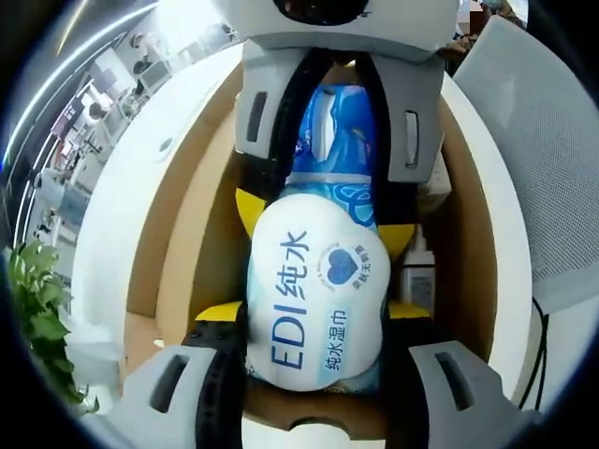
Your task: Operate the shoe box by opening the lid, removing the specified soft item, and placing it in the target area until the item is outside and the box remains undamaged.
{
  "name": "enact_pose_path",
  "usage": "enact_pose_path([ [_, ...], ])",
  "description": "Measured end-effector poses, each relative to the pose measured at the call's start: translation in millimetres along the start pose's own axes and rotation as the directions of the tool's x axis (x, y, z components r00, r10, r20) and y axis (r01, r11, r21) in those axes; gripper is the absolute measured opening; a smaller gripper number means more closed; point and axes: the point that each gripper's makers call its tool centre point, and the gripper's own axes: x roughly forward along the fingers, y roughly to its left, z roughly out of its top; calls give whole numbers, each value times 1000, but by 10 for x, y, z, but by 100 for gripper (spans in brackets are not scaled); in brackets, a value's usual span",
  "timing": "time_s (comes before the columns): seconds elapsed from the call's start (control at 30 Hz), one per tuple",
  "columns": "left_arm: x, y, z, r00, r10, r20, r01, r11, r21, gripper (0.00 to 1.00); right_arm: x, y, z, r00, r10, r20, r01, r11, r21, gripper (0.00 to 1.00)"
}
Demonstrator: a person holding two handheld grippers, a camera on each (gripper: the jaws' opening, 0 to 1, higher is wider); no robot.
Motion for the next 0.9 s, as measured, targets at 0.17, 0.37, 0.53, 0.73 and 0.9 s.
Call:
enact_pose_path([
  [0.17,-54,13,33,1000,8,1,-8,1000,3,56,-59,-13,43,1000,-5,6,5,1000,-6,43],
  [0.37,-140,37,87,1000,18,-3,-17,1000,9,56,-141,-34,107,1000,-15,18,15,1000,-15,43],
  [0.53,-213,67,146,1000,27,-5,-27,1000,14,56,-226,-58,164,999,-22,28,23,999,-23,43],
  [0.73,-307,55,205,999,32,-9,-32,999,17,56,-328,-42,230,999,-26,40,27,999,-24,43],
  [0.9,-392,45,239,999,37,-15,-37,999,20,56,-393,-27,295,998,-28,49,29,999,-27,43],
])
